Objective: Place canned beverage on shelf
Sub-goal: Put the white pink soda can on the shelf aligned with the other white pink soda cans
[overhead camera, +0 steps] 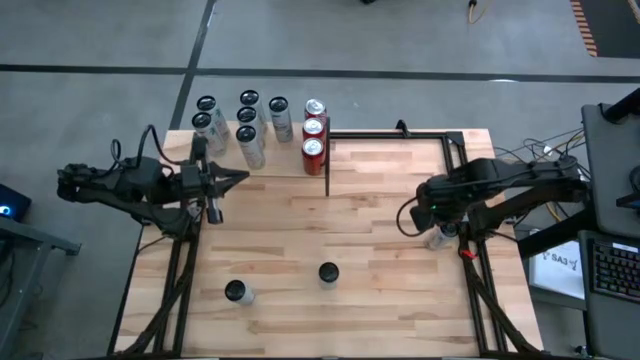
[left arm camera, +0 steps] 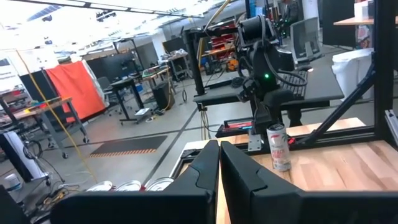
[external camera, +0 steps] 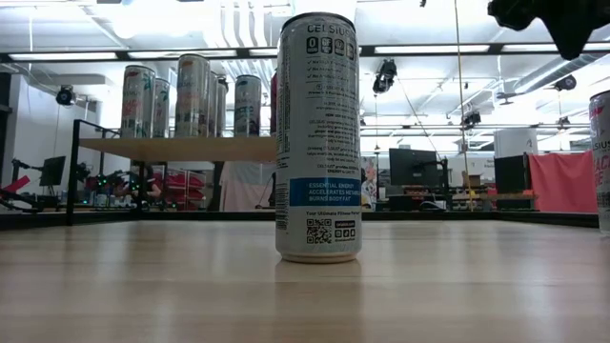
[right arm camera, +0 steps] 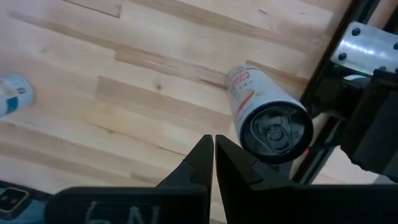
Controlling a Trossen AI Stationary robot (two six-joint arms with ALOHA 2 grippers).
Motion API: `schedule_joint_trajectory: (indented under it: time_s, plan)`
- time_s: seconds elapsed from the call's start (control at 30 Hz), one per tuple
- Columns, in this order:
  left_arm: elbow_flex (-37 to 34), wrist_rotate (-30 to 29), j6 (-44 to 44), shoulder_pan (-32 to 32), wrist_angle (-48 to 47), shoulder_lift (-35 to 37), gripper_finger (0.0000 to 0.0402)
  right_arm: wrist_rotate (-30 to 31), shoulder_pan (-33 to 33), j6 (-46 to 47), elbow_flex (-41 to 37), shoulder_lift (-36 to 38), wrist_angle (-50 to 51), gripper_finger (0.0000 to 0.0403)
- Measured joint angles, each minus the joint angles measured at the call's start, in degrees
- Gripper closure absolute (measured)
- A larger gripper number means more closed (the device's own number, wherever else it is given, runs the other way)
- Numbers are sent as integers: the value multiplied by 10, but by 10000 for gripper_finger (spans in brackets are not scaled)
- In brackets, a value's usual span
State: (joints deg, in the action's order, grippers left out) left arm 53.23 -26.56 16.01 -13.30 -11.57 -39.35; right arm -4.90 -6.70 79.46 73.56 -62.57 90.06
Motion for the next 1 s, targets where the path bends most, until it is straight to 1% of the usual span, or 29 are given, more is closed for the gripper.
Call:
schedule_joint_trajectory:
  time_s: [0.17, 0.27, 0.4, 0.5, 0.7, 0.8, 0.9, 1.0]
  plan:
    - [0, 0, 0, 0, 0, -1, 402, 0, 0, -17, -8, -3, -1, 391]
    - [0, 0, 0, 0, 0, 0, 402, 0, 0, -15, -9, -6, -1, 374]
    - [0, -1, 0, 0, 0, -1, 402, -15, 0, -10, -14, -5, -1, 324]
    - [0, -1, 0, 0, 0, 0, 402, -16, 0, 7, -18, -5, -1, 280]
    - [-1, -1, 0, 0, 0, 0, 402, -17, 0, 9, -25, -6, -1, 197]
    - [-1, -1, 0, 0, 0, 0, 402, -33, 0, 4, -32, -6, -1, 159]
    - [-1, -1, 0, 0, 0, 0, 402, -37, 0, 2, -49, -5, -1, 132]
    - [-1, -1, 0, 0, 0, 0, 402, -38, 0, -4, -78, -5, 0, 120]
